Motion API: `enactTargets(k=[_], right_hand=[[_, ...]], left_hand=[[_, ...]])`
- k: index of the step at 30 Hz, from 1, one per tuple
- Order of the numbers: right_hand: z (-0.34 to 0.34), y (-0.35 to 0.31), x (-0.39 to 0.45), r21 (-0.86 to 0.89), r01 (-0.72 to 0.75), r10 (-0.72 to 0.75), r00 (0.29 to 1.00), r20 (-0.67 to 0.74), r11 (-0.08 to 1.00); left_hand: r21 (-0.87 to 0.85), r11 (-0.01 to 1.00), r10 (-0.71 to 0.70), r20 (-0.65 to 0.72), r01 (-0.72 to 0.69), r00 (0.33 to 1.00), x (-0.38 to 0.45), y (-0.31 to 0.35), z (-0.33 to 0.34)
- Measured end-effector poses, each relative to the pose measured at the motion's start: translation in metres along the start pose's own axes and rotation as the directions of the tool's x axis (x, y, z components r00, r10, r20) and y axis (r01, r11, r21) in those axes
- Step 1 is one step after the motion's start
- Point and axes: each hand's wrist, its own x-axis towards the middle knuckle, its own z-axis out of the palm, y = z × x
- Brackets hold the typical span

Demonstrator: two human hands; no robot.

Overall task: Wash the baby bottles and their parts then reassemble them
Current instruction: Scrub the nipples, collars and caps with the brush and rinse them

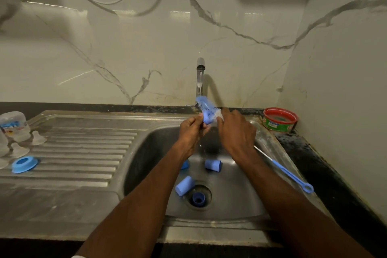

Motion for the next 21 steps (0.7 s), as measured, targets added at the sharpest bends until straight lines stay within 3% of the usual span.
enactTargets(k=[3,8,13,18,21], right_hand=[[0.000,0.006,-0.007,-0.015,0.008,-0.008,1.000,0.017,1.000],[-0.011,0.017,-0.007,-0.011,0.006,-0.005,1.000,0.030,1.000],[-0.016,0.023,-0.003,-0.012,0.046,-0.046,0.999,-0.024,0.999],[-0.020,0.032,0.006,-0.083,0.165,-0.163,0.986,0.036,0.983],[-0.015,0.039,0.001,0.003,0.164,-0.164,0.986,0.039,0.986]], left_hand=[[0.098,0.994,-0.039,-0.009,0.040,0.999,0.002,-0.002,-0.004],[0.006,0.998,-0.070,0.081,0.070,0.994,0.004,0.002,-0.004],[0.288,0.946,0.139,0.065,-0.151,0.988,0.000,0.003,-0.010],[0.244,0.940,0.254,-0.039,-0.238,0.966,0.003,0.013,-0.020],[0.264,0.921,0.305,-0.034,-0.286,0.952,0.007,0.013,-0.023]])
